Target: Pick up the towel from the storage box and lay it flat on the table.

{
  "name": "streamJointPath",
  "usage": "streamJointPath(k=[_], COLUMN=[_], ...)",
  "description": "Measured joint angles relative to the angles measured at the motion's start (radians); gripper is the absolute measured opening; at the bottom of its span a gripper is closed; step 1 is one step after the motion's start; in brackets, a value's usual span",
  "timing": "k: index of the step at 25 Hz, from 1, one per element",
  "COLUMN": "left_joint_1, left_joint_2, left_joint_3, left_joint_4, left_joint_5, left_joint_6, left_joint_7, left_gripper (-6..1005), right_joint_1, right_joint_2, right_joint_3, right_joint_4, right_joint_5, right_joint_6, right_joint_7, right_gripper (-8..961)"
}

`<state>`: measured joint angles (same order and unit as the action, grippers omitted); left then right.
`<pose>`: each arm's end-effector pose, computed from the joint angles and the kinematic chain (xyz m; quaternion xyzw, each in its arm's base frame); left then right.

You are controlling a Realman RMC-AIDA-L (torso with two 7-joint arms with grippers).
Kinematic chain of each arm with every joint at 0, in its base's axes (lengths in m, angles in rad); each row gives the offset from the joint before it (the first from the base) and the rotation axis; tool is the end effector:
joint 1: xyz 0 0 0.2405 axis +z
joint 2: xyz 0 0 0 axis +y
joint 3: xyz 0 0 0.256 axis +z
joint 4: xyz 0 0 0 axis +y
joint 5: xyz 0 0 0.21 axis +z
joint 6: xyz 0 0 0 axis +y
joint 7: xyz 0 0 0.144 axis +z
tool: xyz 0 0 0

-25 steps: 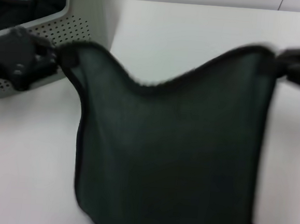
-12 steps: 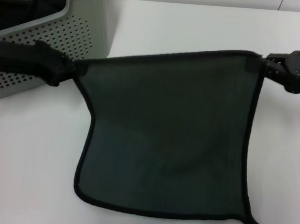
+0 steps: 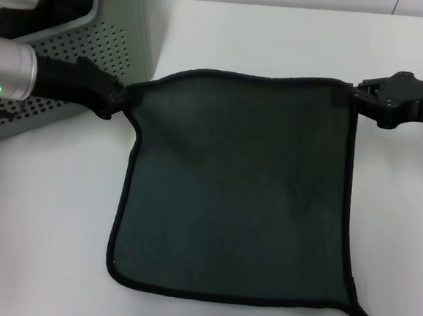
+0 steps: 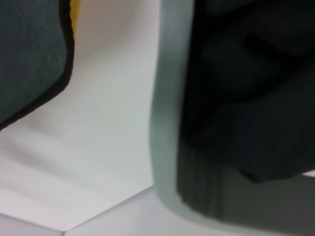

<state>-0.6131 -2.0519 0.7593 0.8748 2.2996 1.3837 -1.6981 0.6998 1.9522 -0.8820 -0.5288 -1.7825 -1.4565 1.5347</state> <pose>-0.2618 0.3799 0.0319 -0.9457 -0.2491 -0.0594 0.2001 0.2154 0.3867 0.0187 -0.9334 0.2257 0.2560 0.1112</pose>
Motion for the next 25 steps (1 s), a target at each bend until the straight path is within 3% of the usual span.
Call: streamJointPath(k=[13, 17, 21, 25], left_joint_1=[-0.004, -0.003, 0.014, 0.033], left_joint_2=[-0.009, -0.011, -0.014, -0.003], left_joint_3=[0.000, 0.009, 0.007, 0.005], left_joint_4=[0.000, -0.001, 0.001, 0.009], left_joint_5=[0.008, 0.013, -0.002, -0.041], left_joint_6=[-0.027, -0.029, -0.051, -0.048], left_joint_7=[0.004, 0.004, 0.004, 0.019], left_gripper=[39, 41, 151, 268], right_joint_1=[0.013, 0.014, -0.018, -0.053], right_joint_2=[0.008, 0.019, 0.042, 0.043], right_joint_3=[-0.003, -0.070, -0.110, -0.098], right_joint_4=[0.002, -0.005, -0.061, -0.116], right_joint_5=[-0.015, -0.022, -0.028, -0.010], right_joint_6=[0.050, 0.118, 0.229, 0.252], right_joint_7=[0.006, 0.008, -0.007, -0.009], right_gripper=[11, 11, 144, 258])
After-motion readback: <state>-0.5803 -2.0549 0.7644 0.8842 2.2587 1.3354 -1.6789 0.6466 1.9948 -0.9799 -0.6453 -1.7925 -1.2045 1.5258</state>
